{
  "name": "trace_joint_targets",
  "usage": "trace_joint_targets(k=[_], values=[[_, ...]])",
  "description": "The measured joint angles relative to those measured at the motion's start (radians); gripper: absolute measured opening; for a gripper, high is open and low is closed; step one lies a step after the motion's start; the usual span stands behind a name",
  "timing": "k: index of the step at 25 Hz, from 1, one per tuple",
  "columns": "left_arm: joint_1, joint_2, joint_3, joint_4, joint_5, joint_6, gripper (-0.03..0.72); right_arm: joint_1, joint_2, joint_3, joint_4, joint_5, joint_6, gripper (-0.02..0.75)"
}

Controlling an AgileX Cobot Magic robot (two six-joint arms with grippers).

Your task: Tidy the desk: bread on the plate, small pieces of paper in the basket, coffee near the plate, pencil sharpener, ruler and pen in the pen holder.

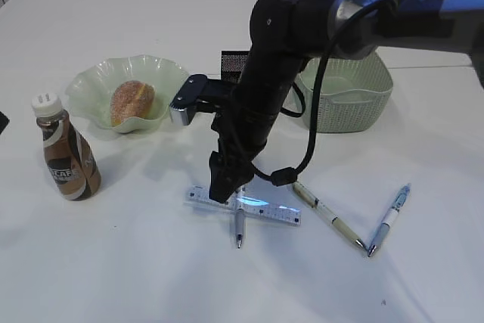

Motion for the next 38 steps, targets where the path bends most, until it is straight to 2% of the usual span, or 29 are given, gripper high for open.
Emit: trace_joint_targets(k=[38], values=[[0.000, 0.000, 0.000, 0.006, -0.008, 0.000, 0.341, 0.012, 0.090, -0.002, 0.008, -0.075, -0.002, 0.522]])
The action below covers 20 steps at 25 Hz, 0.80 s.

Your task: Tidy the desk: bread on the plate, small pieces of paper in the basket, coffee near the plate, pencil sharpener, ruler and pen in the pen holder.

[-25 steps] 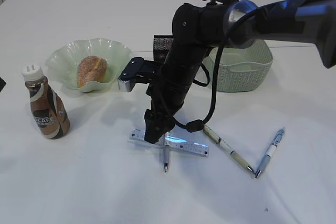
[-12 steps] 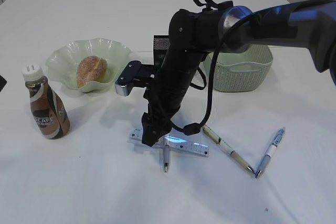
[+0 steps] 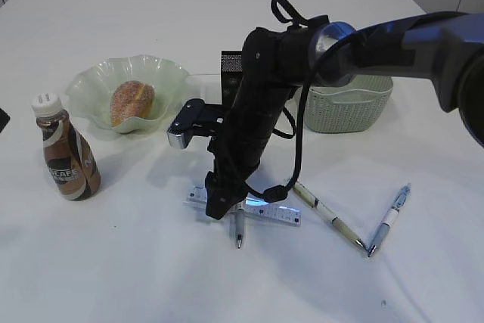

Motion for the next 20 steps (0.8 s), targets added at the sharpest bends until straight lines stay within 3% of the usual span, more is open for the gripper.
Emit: trace_joint_targets(k=[9, 20], values=[[0.000, 0.000, 0.000, 0.000, 0.000, 0.000, 0.341, 0.000, 0.002, 0.000, -0.002, 0.000, 0.002, 0.437], [0.000, 0.000, 0.000, 0.000, 0.000, 0.000, 0.341, 0.000, 0.010, 0.000, -0.002, 0.000, 0.002, 0.419]])
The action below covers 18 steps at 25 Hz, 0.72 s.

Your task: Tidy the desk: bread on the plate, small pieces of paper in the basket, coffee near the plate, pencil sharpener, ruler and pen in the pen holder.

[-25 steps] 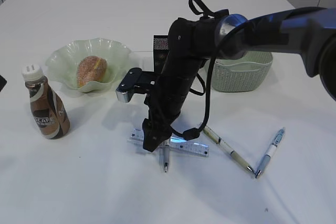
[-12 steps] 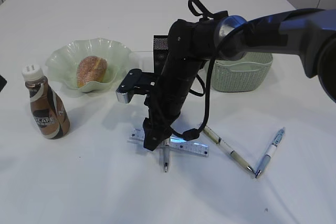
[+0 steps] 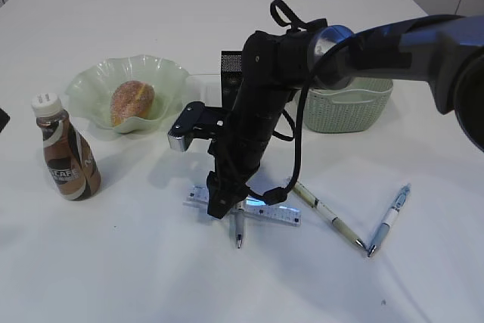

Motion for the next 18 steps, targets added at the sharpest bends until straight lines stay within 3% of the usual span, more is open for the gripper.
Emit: trace_joint_targets(k=[3, 5, 18], values=[[0.000, 0.000, 0.000, 0.000, 0.000, 0.000, 0.341, 0.000, 0.002, 0.000, 0.000, 0.000, 0.000, 0.396], [0.000, 0.000, 0.000, 0.000, 0.000, 0.000, 0.341, 0.000, 0.002, 0.000, 0.000, 0.014, 0.000, 0.315], [0.000, 0.000, 0.000, 0.000, 0.000, 0.000, 0.341, 0.000, 0.002, -0.030, 0.032, 0.050, 0.000, 0.304]])
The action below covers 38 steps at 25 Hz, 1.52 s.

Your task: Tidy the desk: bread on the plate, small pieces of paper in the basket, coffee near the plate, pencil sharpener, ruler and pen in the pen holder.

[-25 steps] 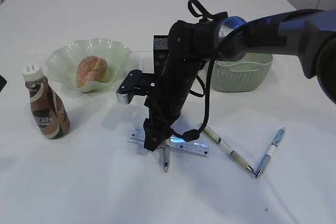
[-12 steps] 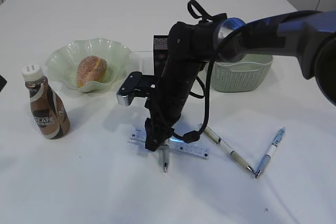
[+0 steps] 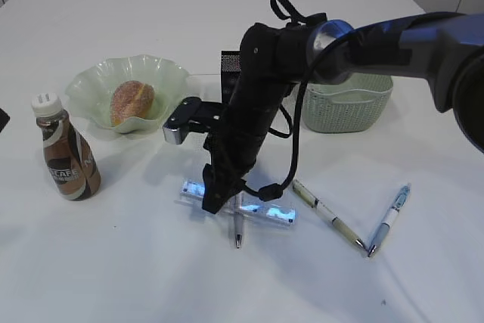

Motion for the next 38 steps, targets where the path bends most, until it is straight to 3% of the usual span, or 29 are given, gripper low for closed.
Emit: trace_joint_targets(k=[14, 20, 33, 38], values=[[0.000, 0.000, 0.000, 0.000, 0.000, 0.000, 0.341, 0.000, 0.000, -0.149, 0.116, 0.031, 0.002, 0.304], [0.000, 0.000, 0.000, 0.000, 0.000, 0.000, 0.341, -0.009, 0.000, -0.238, 0.240, -0.004, 0.002, 0.304], [0.000, 0.000, 0.000, 0.000, -0.014, 0.000, 0.340, -0.167, 0.000, -0.346, 0.626, -0.022, -0.078, 0.303], [0.000, 0.000, 0.000, 0.000, -0.018, 0.000, 0.340, -0.192, 0.000, -0.346, 0.644, -0.047, -0.142, 0.303]])
